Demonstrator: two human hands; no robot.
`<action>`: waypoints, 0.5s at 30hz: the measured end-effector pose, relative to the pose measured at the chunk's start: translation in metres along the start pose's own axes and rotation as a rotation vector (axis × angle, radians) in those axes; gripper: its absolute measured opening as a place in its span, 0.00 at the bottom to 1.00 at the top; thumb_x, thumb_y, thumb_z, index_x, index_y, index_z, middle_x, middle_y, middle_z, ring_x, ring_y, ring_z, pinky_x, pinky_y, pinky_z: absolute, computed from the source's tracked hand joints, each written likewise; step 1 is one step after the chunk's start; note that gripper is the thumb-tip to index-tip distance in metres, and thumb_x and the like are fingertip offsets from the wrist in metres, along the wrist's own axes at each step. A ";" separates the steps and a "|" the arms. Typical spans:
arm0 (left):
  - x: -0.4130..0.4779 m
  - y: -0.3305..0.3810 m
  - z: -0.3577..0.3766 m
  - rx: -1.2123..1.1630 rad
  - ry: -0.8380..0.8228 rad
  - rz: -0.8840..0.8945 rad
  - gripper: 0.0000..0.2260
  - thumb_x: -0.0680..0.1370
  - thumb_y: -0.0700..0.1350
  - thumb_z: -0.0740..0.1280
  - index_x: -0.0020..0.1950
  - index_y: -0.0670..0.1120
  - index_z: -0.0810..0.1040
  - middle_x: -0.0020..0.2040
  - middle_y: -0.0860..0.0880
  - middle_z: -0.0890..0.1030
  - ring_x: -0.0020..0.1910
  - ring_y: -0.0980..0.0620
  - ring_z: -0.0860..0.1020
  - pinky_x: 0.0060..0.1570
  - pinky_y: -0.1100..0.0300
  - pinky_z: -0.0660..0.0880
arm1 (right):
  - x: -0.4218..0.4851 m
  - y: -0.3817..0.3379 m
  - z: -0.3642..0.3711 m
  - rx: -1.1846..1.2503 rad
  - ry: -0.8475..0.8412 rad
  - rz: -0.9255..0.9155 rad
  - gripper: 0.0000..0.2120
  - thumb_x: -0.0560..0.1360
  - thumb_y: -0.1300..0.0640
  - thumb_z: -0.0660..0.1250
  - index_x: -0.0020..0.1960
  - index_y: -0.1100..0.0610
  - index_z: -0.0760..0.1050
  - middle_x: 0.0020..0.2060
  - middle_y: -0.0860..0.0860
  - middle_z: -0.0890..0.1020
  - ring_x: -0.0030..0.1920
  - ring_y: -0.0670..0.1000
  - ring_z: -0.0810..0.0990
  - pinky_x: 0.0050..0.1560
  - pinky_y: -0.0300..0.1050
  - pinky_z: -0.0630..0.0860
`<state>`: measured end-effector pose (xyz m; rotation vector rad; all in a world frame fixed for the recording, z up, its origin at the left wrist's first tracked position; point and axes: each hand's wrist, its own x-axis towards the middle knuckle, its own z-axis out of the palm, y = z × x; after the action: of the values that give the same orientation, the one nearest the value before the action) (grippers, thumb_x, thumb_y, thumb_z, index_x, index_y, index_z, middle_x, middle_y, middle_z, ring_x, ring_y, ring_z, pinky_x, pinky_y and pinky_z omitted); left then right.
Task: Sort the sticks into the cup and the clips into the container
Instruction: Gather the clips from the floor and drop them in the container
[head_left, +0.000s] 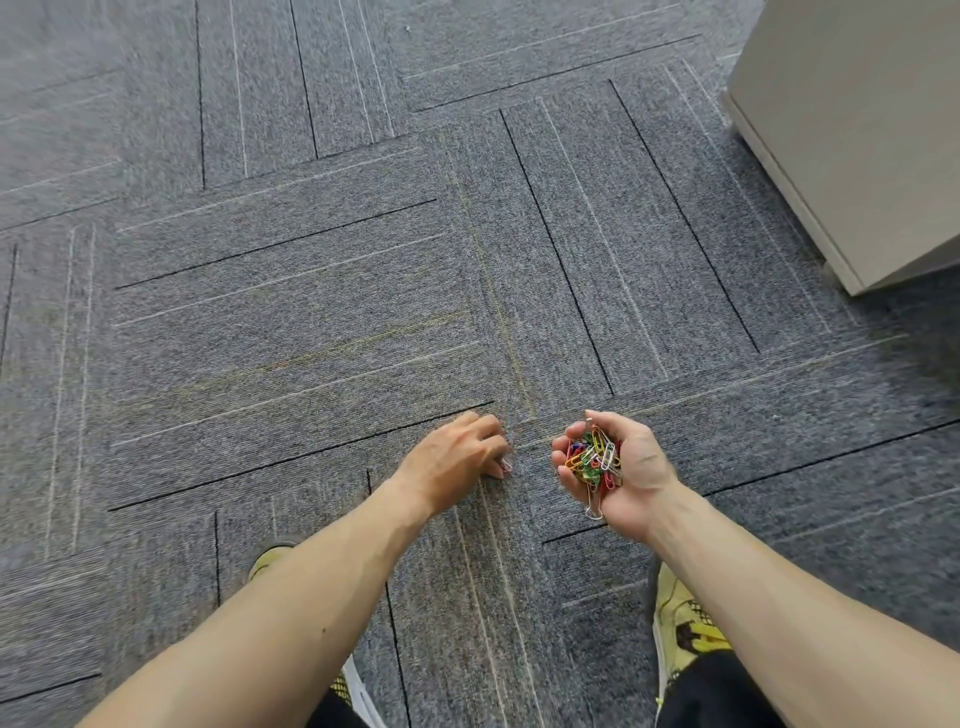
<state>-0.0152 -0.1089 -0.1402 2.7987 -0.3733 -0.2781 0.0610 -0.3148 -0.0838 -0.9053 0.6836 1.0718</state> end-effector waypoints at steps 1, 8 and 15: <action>0.002 0.000 -0.002 -0.013 -0.013 -0.012 0.05 0.79 0.46 0.68 0.50 0.46 0.80 0.50 0.49 0.79 0.46 0.52 0.76 0.48 0.59 0.79 | 0.000 0.000 0.000 -0.005 0.000 0.000 0.13 0.78 0.51 0.63 0.40 0.58 0.76 0.38 0.57 0.81 0.35 0.54 0.80 0.29 0.43 0.81; 0.010 0.007 -0.008 -0.038 -0.127 -0.038 0.09 0.82 0.47 0.61 0.53 0.43 0.77 0.52 0.49 0.74 0.49 0.53 0.72 0.54 0.61 0.74 | 0.000 0.000 0.002 0.005 0.010 0.000 0.12 0.78 0.52 0.63 0.41 0.58 0.76 0.37 0.57 0.81 0.34 0.54 0.81 0.29 0.43 0.81; -0.005 0.007 -0.003 -0.065 -0.143 -0.119 0.05 0.83 0.42 0.59 0.50 0.44 0.73 0.48 0.49 0.75 0.45 0.54 0.73 0.51 0.60 0.75 | 0.000 0.000 0.003 0.014 0.012 0.000 0.12 0.78 0.52 0.63 0.41 0.59 0.77 0.38 0.57 0.82 0.34 0.54 0.81 0.30 0.43 0.81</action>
<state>-0.0211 -0.1131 -0.1340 2.7494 -0.2259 -0.5092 0.0607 -0.3120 -0.0824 -0.8999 0.7002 1.0615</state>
